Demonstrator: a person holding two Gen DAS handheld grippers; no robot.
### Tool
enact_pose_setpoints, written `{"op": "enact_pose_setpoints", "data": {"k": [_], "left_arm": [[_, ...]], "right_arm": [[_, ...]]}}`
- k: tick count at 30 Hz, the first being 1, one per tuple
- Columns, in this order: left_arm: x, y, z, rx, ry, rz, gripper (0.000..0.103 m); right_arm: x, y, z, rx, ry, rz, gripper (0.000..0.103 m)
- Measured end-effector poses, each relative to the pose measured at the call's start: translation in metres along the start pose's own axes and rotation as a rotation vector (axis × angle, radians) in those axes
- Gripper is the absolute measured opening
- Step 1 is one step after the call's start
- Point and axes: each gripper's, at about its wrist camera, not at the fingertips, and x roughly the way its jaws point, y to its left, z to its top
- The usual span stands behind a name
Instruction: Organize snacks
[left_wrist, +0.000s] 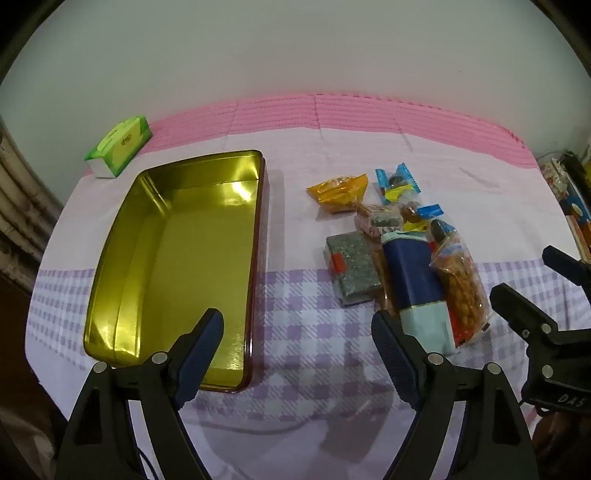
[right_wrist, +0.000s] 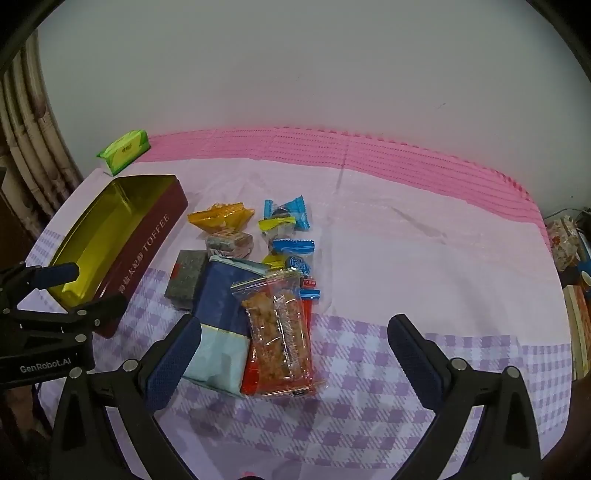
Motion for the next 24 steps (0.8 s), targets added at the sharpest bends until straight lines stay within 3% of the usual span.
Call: {"op": "enact_pose_setpoints", "data": {"k": [13,24], "left_arm": [[0.005,-0.0041,-0.0044,0.003,-0.021,0.008,0.082],[0.0099,-0.0049,-0.0062,0.023,0.009,0.008,0.082]], "right_arm": [[0.0046,0.0022,0.0007,-0.004,0.013,0.016,0.101],[0.0073,0.003,0.0011,0.003,0.023,0.025,0.101]]}}
